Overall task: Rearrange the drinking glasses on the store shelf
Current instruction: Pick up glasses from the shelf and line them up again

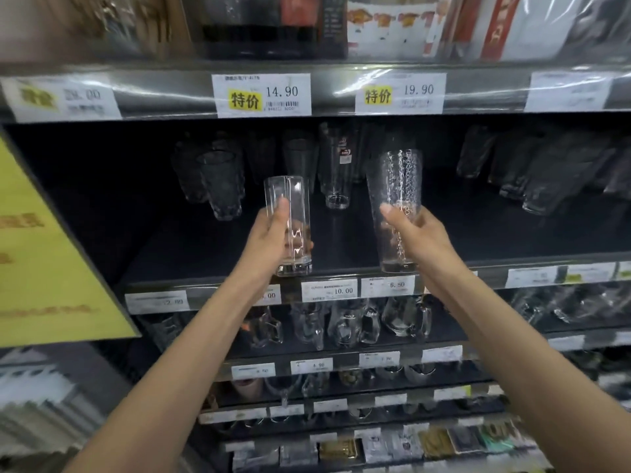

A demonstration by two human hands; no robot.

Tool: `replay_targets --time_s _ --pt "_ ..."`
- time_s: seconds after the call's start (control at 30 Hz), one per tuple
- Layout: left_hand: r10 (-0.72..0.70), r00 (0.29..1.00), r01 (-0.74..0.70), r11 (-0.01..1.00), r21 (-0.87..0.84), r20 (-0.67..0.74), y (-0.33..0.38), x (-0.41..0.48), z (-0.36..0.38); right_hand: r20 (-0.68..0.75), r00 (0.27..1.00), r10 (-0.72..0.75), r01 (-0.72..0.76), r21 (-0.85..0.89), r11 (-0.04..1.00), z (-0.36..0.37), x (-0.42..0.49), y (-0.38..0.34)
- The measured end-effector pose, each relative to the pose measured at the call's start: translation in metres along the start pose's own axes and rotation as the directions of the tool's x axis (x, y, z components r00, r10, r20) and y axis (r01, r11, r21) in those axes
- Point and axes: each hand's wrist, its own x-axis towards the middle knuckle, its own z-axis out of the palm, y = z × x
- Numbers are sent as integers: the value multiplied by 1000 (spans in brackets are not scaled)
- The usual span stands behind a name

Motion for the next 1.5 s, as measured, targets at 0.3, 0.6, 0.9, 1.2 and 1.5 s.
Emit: replay_targets --time_s 0.3,0.6,0.9,1.2,1.5 --pt "72 996 -66 993 96 -59 -5 15 -12 -7 1000 -4 5 31 1000 -7 36 16" --pt "41 991 -24 991 132 -126 -15 15 -26 -1 1000 -20 20 6 1000 -6 55 33" --pt "116 963 -95 991 98 -243 -24 17 -24 -12 998 -65 64 -76 995 -4 72 39" --pt "177 938 -119 972 205 -298 -39 22 -26 -46 999 -30 23 -142 990 9 115 39" --pt "240 929 -168 952 256 -281 -39 21 -22 -99 994 -48 35 -132 991 27 145 55"
